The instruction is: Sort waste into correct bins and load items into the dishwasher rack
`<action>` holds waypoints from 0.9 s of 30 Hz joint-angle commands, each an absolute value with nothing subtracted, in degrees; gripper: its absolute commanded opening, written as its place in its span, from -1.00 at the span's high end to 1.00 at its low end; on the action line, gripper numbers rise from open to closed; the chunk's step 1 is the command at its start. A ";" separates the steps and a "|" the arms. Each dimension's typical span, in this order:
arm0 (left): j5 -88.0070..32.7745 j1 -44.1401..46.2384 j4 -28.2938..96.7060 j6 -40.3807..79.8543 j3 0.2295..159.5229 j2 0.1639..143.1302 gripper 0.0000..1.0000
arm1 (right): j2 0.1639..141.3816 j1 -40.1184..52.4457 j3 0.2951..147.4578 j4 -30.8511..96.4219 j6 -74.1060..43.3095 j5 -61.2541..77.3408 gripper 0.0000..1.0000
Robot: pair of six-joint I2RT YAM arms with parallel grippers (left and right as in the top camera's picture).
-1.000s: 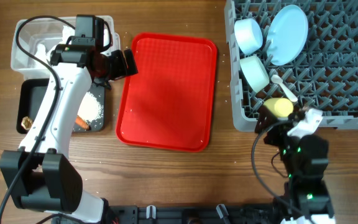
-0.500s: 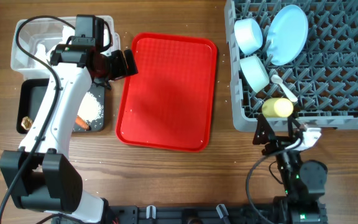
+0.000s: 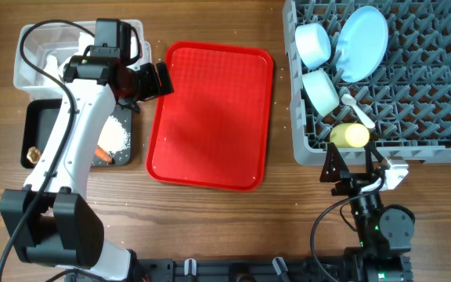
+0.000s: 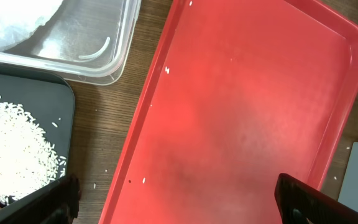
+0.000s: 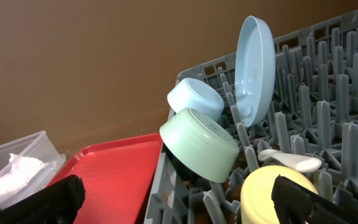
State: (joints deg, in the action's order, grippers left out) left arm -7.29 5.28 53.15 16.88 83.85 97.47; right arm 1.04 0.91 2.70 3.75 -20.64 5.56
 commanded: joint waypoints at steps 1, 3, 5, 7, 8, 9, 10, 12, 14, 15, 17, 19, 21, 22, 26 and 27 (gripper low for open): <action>-6.94 5.34 53.04 17.17 84.33 96.77 -1.00 | 0.27 0.78 2.11 3.53 -19.66 6.09 -0.99; -6.94 5.34 53.04 17.17 84.33 96.77 -1.00 | 0.27 0.78 2.11 3.53 -19.66 6.09 -1.00; -6.94 5.34 53.04 17.17 84.33 96.75 -1.00 | 0.27 0.78 2.11 3.53 -19.66 6.09 -1.00; -6.07 5.39 53.69 16.69 84.33 96.12 -1.00 | 0.27 0.78 2.11 3.53 -19.66 6.09 -1.00; -5.67 5.41 53.87 16.58 84.31 95.15 -1.00 | 0.27 0.78 2.11 3.53 -19.66 6.09 -1.00; -5.74 5.82 53.25 15.49 83.94 93.60 -1.00 | 0.27 0.78 2.11 3.53 -19.68 6.09 -1.00; -5.74 6.57 50.74 13.61 82.65 91.57 -1.00 | 0.27 0.78 2.11 3.53 -19.68 6.09 -0.99; -5.69 8.27 42.11 9.26 77.21 86.06 -1.00 | 0.27 0.78 2.11 3.53 -19.66 6.09 -1.00; -5.67 8.80 30.55 8.56 67.35 78.22 -1.00 | 0.27 0.78 2.11 3.53 -19.66 6.09 -0.99; -5.65 8.78 24.97 8.56 61.36 73.91 -1.00 | 0.27 0.78 2.11 3.53 -19.66 6.09 -0.99; -5.45 8.14 16.51 8.69 49.41 65.14 -1.00 | 0.27 0.78 2.11 3.53 -19.66 6.09 -1.00; -5.45 6.92 12.08 9.69 40.03 57.65 -1.00 | 0.27 0.78 2.11 3.53 -19.68 6.09 -0.99; -5.45 6.33 9.74 9.67 32.45 50.59 -1.00 | 0.27 0.78 2.11 3.53 -19.66 6.09 -0.99; -5.45 6.04 8.80 9.69 28.32 46.26 -1.00 | 0.27 0.78 2.11 3.53 -19.66 6.09 -0.99; -4.99 5.21 5.74 9.89 15.92 31.59 -1.00 | 0.27 0.78 2.11 3.53 -19.68 6.09 -1.00; -4.93 5.06 4.80 9.89 13.04 27.86 -1.00 | 0.27 0.78 2.11 3.53 -19.68 6.09 -1.00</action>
